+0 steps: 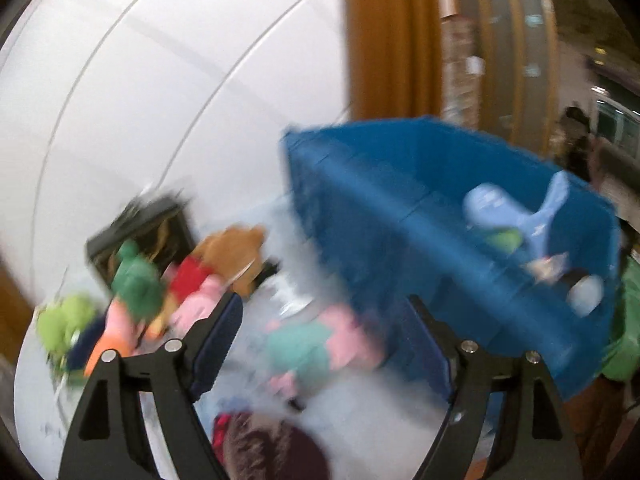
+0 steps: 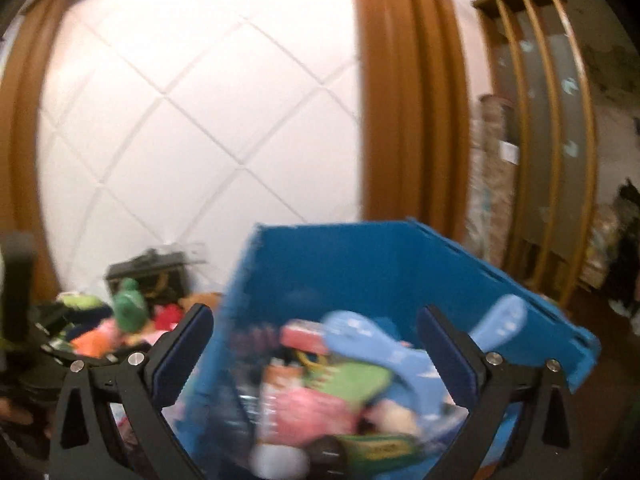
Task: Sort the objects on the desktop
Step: 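Move both open tools back over the table items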
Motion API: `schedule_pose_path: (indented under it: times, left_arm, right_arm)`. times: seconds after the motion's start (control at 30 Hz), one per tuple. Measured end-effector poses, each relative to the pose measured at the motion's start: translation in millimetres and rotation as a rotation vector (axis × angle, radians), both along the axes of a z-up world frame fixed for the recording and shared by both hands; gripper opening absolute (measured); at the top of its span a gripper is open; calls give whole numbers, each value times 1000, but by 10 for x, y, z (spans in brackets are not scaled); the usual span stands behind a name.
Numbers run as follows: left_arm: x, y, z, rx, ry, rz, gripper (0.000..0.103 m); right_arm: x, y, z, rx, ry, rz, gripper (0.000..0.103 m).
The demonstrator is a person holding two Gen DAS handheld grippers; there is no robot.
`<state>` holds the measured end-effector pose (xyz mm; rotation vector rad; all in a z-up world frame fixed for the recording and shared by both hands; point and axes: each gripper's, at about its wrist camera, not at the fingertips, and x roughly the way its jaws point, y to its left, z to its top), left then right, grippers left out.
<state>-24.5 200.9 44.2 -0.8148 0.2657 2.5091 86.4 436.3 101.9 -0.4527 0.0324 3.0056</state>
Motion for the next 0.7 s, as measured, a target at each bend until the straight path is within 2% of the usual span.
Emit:
schedule_pose_path:
  times: [0.17,0.33,0.47,0.6,0.7]
  left_arm:
    - [-148,-652,-649,-63,-136,127,81]
    - [-242,-1059,-1291,-104,-293,191,81]
    - [-224,-1182,-1684,-101,-396,185,81]
    - [-230,-1139,-2039,-102,-477,156,81]
    - [-257,-1070,-2295,-133,-522,132,81]
  right_arm:
    - [-94,-526,-54,14,56,136,103]
    - [-305,-1001,-204,40,8,243,103]
    - [-450,-1267,-355,30,-47,300,103]
    - [-584,-1490,-586,28,-127,336,103]
    - [-654,-1626,-798,21,-195,355,103]
